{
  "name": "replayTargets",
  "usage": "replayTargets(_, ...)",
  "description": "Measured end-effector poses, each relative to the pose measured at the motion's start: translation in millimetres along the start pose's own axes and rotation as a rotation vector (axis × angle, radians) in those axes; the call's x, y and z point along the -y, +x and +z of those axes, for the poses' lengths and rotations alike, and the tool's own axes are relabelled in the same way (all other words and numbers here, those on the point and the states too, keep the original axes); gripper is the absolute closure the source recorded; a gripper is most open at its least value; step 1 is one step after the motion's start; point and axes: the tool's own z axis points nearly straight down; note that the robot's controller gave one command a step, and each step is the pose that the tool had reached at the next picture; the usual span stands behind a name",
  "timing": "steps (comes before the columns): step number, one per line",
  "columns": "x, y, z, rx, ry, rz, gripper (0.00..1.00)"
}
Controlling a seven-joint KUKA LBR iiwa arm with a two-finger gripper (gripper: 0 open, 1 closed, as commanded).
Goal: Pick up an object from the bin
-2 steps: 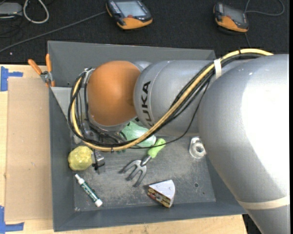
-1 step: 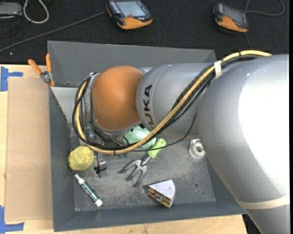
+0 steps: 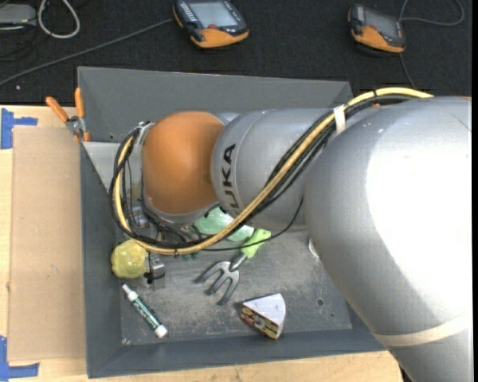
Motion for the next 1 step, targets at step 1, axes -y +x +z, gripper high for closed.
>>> replayTargets(1,-5.1,6.9,15.2,-0.005,0.002,0.231,0.00)
